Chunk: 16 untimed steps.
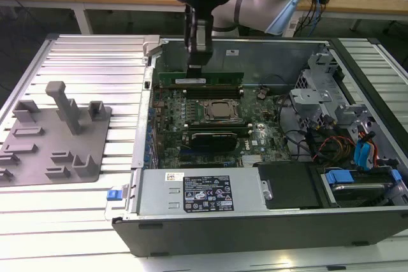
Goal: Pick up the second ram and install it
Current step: 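Pick up the second ram and move it above second insertion slot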
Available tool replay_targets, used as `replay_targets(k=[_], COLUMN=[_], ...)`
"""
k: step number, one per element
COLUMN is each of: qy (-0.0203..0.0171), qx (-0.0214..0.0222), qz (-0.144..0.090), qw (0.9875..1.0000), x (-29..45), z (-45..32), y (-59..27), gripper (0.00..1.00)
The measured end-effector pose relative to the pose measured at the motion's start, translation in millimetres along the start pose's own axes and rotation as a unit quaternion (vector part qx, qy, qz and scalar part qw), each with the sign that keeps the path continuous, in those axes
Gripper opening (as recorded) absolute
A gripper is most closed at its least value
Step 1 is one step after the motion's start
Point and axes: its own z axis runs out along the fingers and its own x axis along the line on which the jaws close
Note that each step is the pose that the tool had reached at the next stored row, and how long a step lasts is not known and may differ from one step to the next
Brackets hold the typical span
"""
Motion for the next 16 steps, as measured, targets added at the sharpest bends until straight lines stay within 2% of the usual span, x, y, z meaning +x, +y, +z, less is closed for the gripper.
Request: replay_targets(k=[2,5,10,13,16], qy=[0.0,0.0,0.0001,0.0001,0.0], qx=[0.0,-0.0003,-0.0004,-0.0004,-0.0004], qz=[0.0,0.0,0.0,0.0,0.0], qw=[1.0,1.0,1.0,1.0,1.0], x=[-2.3,-4.8,-5.0,-5.3,-6.0], z=[1.7,5.2,6.7,12.9,15.3], y=[-9.2,-18.3,-19.6,-21.6,-24.8], gripper=[0.09,0.09,0.09,0.09,0.09])
